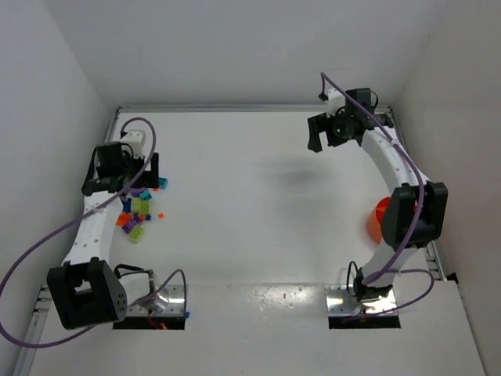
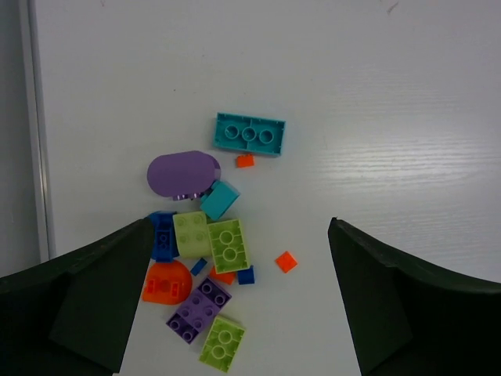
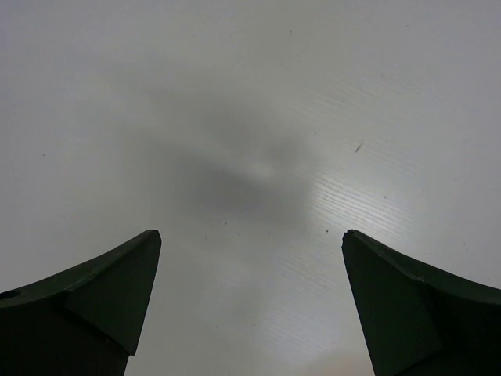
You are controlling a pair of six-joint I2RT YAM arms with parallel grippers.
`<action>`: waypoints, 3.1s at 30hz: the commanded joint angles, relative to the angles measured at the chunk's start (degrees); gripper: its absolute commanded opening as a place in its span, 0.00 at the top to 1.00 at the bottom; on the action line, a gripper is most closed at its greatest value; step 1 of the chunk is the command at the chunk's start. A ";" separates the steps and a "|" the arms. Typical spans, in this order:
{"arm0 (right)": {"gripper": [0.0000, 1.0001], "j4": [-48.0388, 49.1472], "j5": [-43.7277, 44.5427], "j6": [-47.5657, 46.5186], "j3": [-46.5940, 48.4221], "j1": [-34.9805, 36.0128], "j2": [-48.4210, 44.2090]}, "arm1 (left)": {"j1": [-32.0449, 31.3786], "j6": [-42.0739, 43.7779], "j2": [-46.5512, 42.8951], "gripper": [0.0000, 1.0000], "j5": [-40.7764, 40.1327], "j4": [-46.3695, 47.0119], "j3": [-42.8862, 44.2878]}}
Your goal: Sort the legos into containers by color
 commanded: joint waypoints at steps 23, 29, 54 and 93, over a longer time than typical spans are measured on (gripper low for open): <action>0.08 -3.64 -16.48 -0.59 4.14 0.65 7.89 | 20.64 56.38 31.81 0.13 23.35 -35.62 40.28; 0.09 -3.64 -17.80 -0.59 4.67 1.17 9.13 | 15.72 68.34 22.67 0.13 27.49 -26.83 25.41; 0.09 -6.80 -18.86 -1.64 6.34 2.23 13.16 | 4.99 86.19 38.65 0.15 31.54 -21.03 27.42; 0.09 -9.96 -17.80 -3.22 8.97 4.34 16.42 | 7.71 94.19 48.23 0.39 26.70 -23.84 31.81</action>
